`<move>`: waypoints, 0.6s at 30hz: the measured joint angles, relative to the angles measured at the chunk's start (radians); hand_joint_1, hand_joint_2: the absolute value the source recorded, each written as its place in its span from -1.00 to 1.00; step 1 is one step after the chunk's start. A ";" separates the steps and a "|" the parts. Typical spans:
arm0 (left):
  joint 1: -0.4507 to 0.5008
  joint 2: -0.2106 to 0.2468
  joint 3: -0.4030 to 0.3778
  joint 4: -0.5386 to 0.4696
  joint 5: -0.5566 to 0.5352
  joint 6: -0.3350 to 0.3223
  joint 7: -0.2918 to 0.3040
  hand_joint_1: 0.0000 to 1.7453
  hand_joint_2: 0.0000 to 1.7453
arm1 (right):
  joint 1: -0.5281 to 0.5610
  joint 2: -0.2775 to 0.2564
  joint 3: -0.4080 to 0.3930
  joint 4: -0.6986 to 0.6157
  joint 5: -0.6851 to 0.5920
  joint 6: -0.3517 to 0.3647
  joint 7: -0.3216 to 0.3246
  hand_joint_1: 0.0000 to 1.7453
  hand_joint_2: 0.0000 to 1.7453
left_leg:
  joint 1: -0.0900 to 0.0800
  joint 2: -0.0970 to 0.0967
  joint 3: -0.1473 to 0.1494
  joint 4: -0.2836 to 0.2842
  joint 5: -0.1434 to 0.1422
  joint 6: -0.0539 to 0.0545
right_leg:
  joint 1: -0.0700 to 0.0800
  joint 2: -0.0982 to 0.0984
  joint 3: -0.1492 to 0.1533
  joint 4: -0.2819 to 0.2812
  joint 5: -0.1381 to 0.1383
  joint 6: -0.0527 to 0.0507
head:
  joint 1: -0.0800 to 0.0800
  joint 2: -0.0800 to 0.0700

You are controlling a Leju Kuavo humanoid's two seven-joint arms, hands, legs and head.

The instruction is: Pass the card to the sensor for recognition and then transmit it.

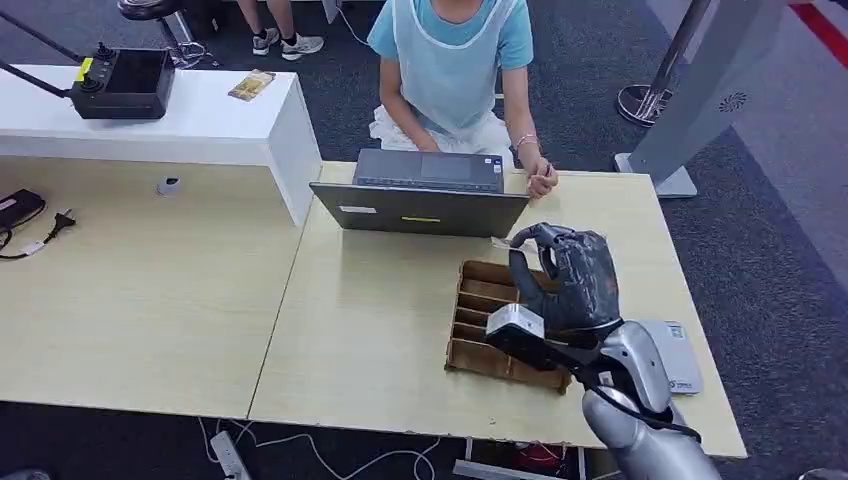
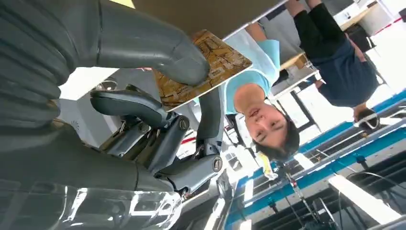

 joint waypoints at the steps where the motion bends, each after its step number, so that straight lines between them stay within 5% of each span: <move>1: 0.000 0.000 0.000 0.000 -0.001 0.000 -0.001 -1.00 -1.00 | -0.013 0.000 0.003 0.003 0.000 0.005 0.000 1.00 1.00 | 0.000 0.000 0.000 0.000 0.000 0.000 | 0.000 0.000 0.000 0.000 0.000 0.000 | 0.000 0.000; 11: -0.003 0.002 0.000 0.000 -0.013 -0.005 -0.010 -1.00 -1.00 | -0.323 0.001 0.042 0.109 -0.009 0.141 0.033 1.00 1.00 | 0.000 0.001 0.001 0.000 0.002 -0.001 | 0.000 0.002 0.000 0.000 0.002 0.000 | -0.001 0.000; 18: -0.006 0.004 -0.001 0.000 -0.019 -0.011 -0.023 -1.00 -1.00 | -0.493 0.030 0.035 0.272 -0.198 0.217 0.019 1.00 1.00 | 0.000 0.000 0.000 0.000 0.002 0.000 | 0.000 0.001 0.000 0.000 0.002 0.000 | 0.000 0.000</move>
